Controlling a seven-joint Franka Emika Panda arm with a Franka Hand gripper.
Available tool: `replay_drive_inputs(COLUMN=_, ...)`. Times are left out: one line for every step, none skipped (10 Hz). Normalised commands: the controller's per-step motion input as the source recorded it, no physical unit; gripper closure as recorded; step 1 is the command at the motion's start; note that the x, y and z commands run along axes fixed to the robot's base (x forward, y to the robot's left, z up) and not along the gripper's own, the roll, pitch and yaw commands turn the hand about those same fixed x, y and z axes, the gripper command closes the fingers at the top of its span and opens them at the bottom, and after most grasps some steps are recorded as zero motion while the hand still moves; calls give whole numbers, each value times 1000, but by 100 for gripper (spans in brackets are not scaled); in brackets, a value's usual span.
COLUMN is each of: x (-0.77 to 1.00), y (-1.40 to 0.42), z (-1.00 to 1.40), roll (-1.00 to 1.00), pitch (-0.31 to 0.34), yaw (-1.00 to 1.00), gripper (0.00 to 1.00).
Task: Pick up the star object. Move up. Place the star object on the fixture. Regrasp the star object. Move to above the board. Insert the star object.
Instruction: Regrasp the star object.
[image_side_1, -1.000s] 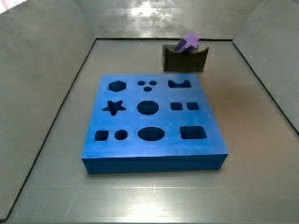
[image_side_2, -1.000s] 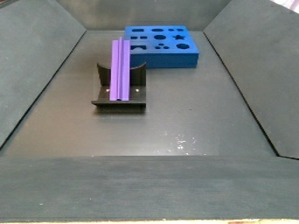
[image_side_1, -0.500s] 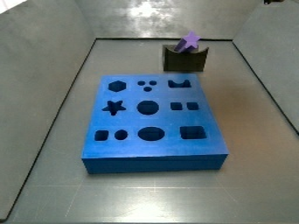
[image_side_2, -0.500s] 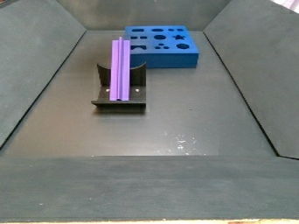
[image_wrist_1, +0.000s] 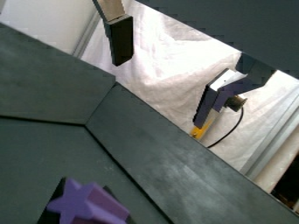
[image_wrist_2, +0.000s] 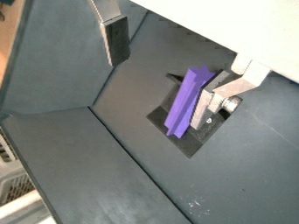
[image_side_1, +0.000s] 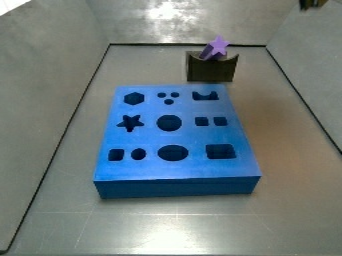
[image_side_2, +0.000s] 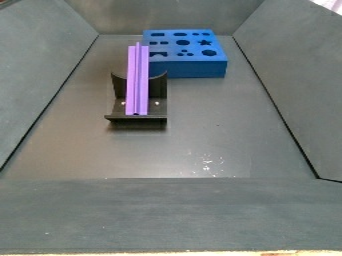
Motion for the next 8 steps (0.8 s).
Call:
replay_drive_inputs(x=45, y=35, z=-1000, roll=177, pitch=-68, yaw=119, gripper=0)
replay_drive_inputs(x=51, y=28, z=-1000, roll=126, pitch=-94, yaw=83, gripper=0)
replay_drive_inputs(x=57, y=26, z=-1000, roll=98, pitch=-107, yaw=60, gripper=0)
replay_drive_inputs(x=63, y=26, z=-1000, roll=76, pitch=-111, yaw=25, gripper=0)
replay_drive_inputs(x=67, y=26, z=-1000, roll=69, pitch=-112, yaw=12, gripper=0)
replay_drive_inputs(x=69, y=24, z=-1000, roll=61, pitch=-100, yaw=-15, gripper=0)
replay_drive_inputs(x=75, y=23, z=-1000, roll=57, pitch=-95, yaw=-29, gripper=0)
replay_drive_inputs(x=80, y=19, z=-1000, roll=55, pitch=-75, yaw=-44, gripper=0)
